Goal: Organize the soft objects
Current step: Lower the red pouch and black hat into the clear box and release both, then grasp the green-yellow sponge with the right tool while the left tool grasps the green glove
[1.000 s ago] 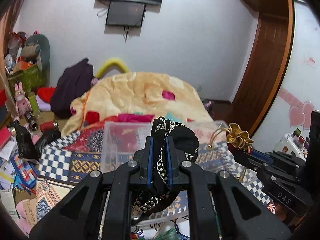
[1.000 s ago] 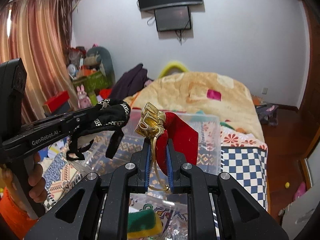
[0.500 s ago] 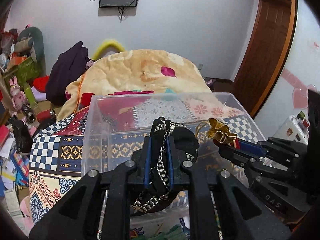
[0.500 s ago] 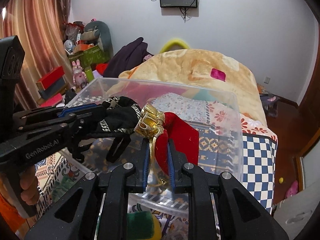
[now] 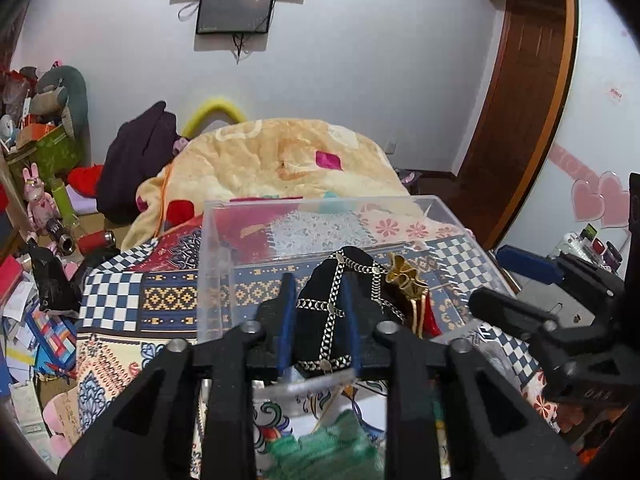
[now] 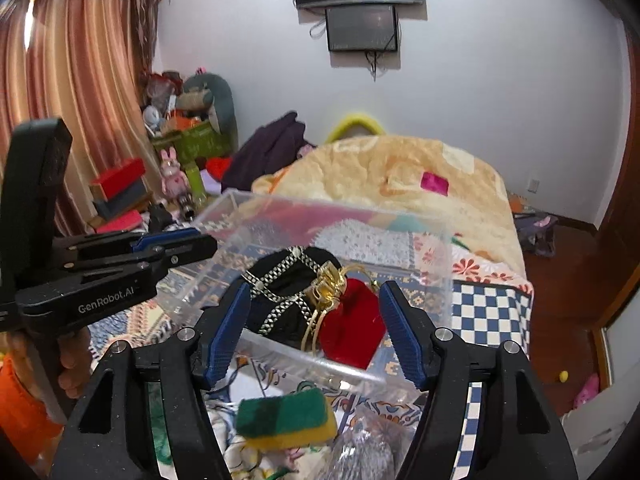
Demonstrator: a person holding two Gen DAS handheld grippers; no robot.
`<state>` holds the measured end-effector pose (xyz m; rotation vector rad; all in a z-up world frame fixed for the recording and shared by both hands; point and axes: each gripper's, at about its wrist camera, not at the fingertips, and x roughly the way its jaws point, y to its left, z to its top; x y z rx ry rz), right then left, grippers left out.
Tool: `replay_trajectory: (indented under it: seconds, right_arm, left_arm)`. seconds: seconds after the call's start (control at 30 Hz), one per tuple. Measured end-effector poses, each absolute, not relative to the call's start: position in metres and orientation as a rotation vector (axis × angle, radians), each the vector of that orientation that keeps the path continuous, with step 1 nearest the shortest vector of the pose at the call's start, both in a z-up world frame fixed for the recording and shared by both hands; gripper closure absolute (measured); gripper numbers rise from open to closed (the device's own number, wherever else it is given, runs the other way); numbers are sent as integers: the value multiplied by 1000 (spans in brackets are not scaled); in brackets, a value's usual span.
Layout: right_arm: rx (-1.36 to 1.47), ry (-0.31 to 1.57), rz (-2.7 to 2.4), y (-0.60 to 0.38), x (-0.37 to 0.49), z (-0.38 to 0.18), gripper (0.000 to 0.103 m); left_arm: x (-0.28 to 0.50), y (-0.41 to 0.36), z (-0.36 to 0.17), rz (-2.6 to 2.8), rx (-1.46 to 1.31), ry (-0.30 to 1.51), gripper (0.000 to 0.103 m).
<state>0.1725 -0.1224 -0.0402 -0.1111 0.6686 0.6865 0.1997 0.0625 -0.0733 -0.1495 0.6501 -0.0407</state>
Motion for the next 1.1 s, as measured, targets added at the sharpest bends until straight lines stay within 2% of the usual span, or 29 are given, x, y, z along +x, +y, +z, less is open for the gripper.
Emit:
replay_trajectory:
  seconds: [0.07, 0.33, 0.57, 0.73, 1.1]
  right_arm:
    - [-97, 647, 690, -126, 166, -36, 36]
    - [-66, 590, 713, -139, 136, -39, 26]
    - [-74, 618, 701, -142, 127, -60, 25]
    - [-75, 663, 702, -139, 129, -80, 16]
    - [-129, 719, 691, -126, 128, -106, 16]
  left_arm:
    - [188, 62, -69, -51, -147, 629, 55]
    - [153, 53, -71, -67, -125, 580, 32]
    - [135, 51, -92, -67, -146, 592, 27]
    - [124, 47, -113, -65, -141, 621, 26]
    - [114, 63, -156, -58, -225, 721, 25]
